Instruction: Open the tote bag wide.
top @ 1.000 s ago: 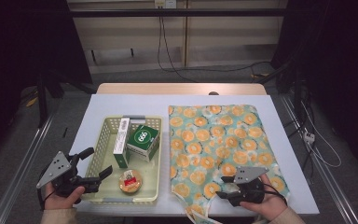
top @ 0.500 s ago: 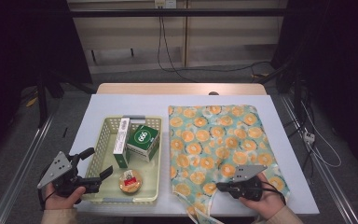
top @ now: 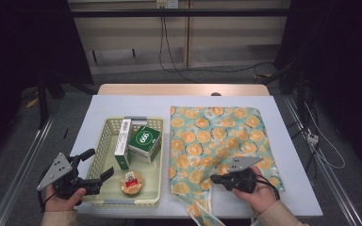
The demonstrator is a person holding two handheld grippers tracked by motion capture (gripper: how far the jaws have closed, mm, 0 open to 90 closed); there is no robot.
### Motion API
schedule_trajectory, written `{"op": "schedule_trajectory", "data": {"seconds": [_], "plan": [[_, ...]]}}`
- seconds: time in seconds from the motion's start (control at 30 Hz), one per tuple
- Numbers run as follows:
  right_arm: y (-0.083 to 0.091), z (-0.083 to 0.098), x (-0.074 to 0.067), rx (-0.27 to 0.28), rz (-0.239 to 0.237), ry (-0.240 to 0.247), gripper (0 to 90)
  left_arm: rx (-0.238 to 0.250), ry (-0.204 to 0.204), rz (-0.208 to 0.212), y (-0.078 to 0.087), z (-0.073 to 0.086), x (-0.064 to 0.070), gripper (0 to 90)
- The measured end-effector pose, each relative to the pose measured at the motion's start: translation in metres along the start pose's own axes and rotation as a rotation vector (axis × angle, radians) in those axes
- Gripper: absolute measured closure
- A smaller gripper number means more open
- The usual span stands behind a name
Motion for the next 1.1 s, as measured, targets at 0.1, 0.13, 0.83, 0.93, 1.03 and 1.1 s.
{"op": "schedule_trajectory", "data": {"seconds": [0.1,0.13,0.83,0.93,1.03,1.1], "plan": [[-0.007,-0.012,0.007,0.008,0.007,-0.020,90.0,-0.001,0.003,0.000,0.000,0.000,0.000,5.5],[-0.010,-0.015,0.010,0.008,0.013,-0.024,90.0,0.001,0.003,0.000,0.000,0.000,-0.001,5.5],[-0.024,-0.061,0.104,0.047,0.180,-0.221,90.0,-0.004,0.002,-0.001,0.000,0.001,-0.002,5.5],[-0.027,-0.065,0.114,0.048,0.193,-0.251,90.0,-0.005,0.002,0.000,0.000,0.001,-0.002,5.5],[-0.031,-0.068,0.122,0.034,0.225,-0.262,90.0,-0.007,0.003,-0.003,0.000,0.002,-0.002,5.5],[-0.036,-0.072,0.128,0.039,0.241,-0.275,90.0,-0.007,0.006,-0.001,0.000,0.002,-0.003,5.5]]}}
Point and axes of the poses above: each handheld gripper's, and its own axes: y roughly backward along the jaws, z roughly out of its underside, x roughly to its right, the point moved 5 cm from there along -y, roughly forward along the jaws, and after that the axes turned 11 degrees about -x, right-handed, at the moved point
